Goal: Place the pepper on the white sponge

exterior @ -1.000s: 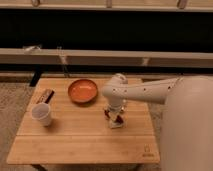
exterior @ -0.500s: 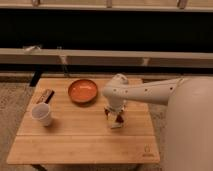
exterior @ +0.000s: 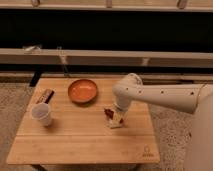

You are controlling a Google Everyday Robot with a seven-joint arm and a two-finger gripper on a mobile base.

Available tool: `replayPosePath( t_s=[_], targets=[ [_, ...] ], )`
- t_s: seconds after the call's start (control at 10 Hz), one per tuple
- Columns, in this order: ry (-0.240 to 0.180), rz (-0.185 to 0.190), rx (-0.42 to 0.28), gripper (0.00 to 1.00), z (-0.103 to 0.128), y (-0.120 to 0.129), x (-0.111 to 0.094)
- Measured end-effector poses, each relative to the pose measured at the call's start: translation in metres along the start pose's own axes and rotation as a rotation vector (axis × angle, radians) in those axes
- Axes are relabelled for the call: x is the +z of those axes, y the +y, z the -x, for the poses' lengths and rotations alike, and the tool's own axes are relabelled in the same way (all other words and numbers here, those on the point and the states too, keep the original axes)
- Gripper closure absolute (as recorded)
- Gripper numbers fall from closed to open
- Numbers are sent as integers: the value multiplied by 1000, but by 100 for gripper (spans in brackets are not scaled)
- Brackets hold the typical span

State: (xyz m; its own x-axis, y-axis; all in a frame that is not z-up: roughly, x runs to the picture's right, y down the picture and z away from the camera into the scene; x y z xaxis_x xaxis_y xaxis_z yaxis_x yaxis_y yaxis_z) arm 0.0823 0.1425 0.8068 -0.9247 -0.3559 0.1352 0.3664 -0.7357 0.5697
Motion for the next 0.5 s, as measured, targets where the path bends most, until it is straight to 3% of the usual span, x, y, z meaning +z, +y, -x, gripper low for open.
replayPosePath(
  t_s=[0.5],
  targets=[
    [19, -10, -5, 20, 3, 0, -1]
  ],
)
